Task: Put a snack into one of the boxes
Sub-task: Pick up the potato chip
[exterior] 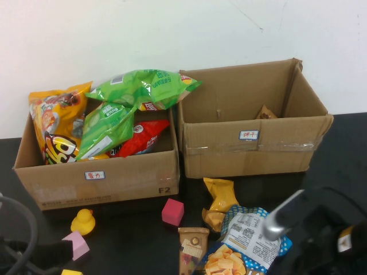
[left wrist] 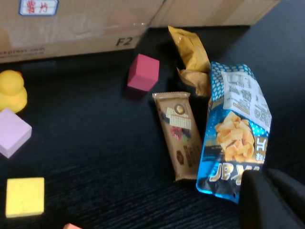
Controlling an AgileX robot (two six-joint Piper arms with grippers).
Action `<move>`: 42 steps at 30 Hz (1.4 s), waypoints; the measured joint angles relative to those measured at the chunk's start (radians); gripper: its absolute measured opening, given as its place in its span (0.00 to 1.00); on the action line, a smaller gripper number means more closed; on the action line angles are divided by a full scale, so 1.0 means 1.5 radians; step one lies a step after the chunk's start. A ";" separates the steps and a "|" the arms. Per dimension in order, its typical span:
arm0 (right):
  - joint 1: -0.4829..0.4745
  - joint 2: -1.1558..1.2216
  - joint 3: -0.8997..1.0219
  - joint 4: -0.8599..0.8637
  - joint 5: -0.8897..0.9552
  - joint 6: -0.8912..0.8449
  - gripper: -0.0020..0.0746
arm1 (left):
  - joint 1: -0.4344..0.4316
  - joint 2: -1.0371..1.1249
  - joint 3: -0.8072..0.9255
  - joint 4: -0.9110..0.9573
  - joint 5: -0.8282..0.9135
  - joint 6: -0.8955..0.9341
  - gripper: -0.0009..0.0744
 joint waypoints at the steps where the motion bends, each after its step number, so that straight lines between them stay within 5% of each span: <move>1: 0.017 0.003 0.000 0.004 -0.019 -0.006 0.02 | 0.000 0.000 0.000 0.000 0.004 0.001 0.01; 9: 0.031 0.045 0.000 0.023 -0.238 -0.024 0.03 | 0.000 0.000 0.000 0.000 0.044 0.018 0.01; 12: 0.022 0.065 0.000 0.040 -0.242 -0.009 0.10 | 0.000 0.000 0.000 0.003 0.059 0.025 0.01; 14: 0.022 0.085 0.000 0.046 -0.239 0.016 0.22 | 0.000 0.000 0.000 0.003 0.065 0.028 0.01; 19: 0.011 0.144 -0.001 0.054 -0.231 0.194 0.73 | 0.000 0.000 0.000 0.004 0.067 0.030 0.01; 22: -0.002 0.182 -0.003 0.056 -0.233 0.285 0.88 | 0.000 0.000 0.000 0.004 0.068 0.030 0.01; 33: -0.016 0.280 -0.008 0.146 -0.354 0.380 0.93 | 0.000 0.000 0.000 0.004 0.068 0.030 0.01; 42: -0.016 0.356 -0.078 0.159 -0.326 0.386 0.93 | 0.000 0.000 0.000 0.004 0.064 0.030 0.01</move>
